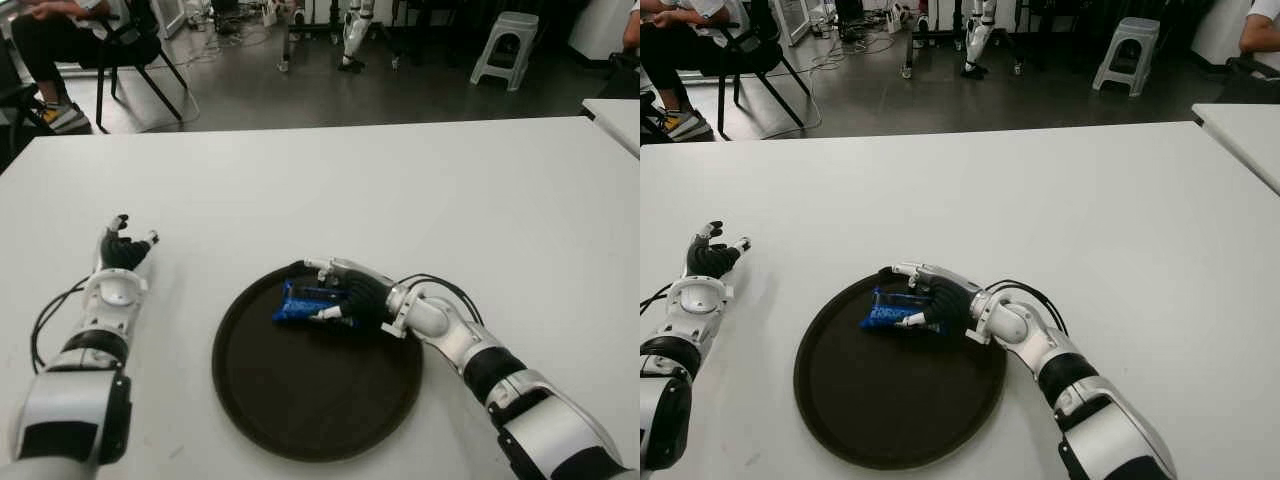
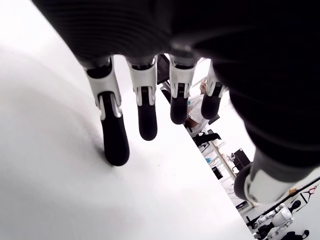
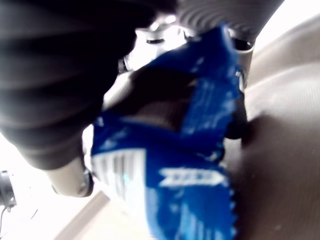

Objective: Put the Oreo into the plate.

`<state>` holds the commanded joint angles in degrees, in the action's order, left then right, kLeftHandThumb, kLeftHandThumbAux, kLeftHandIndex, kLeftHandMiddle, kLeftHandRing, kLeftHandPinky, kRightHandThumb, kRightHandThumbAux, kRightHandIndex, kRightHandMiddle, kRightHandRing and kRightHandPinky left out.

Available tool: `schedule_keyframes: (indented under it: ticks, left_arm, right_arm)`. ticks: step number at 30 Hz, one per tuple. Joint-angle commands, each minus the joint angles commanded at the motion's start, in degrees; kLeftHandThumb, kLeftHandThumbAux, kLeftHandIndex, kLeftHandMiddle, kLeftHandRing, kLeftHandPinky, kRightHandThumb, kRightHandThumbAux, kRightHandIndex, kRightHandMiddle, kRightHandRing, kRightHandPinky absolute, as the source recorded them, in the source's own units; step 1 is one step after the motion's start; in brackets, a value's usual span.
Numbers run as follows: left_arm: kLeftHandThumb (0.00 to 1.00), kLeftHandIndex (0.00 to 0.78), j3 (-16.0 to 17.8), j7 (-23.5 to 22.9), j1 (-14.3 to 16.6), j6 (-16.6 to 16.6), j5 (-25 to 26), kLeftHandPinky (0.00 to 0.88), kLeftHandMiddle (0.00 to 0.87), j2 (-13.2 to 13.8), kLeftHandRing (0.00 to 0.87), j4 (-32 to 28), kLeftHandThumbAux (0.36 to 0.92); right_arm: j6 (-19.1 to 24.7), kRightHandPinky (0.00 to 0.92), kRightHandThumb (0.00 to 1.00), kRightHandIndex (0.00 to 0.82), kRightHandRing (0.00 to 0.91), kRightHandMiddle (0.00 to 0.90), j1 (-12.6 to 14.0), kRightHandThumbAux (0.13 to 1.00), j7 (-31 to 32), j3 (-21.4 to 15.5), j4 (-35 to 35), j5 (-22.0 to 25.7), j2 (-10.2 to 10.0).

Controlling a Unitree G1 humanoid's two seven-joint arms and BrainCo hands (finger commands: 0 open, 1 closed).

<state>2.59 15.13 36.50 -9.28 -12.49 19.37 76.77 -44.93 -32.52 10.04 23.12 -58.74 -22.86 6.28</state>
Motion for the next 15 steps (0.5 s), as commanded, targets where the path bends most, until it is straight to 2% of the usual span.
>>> schedule_keyframes:
  ticks: [7, 15]
  left_arm:
    - [0.377, 0.005, 0.41, -0.22, -0.01, -0.16, 0.35, 0.124, 0.13, -0.01, 0.14, 0.01, 0.63]
    - [0.368, 0.0, 0.31, -0.14, -0.01, -0.23, 0.22, 0.128, 0.131, -0.04, 0.147, 0.0, 0.628]
  right_arm:
    - [-1.3, 0.136, 0.187, 0.022, 0.142, 0.136, -0.4, 0.614, -0.93, -1.25, -1.32, 0.56, -0.33]
    - [-2.1, 0.079, 0.158, 0.021, 0.103, 0.119, -0.72, 0.601, -1.72, -1.87, -1.95, 0.43, -0.31]
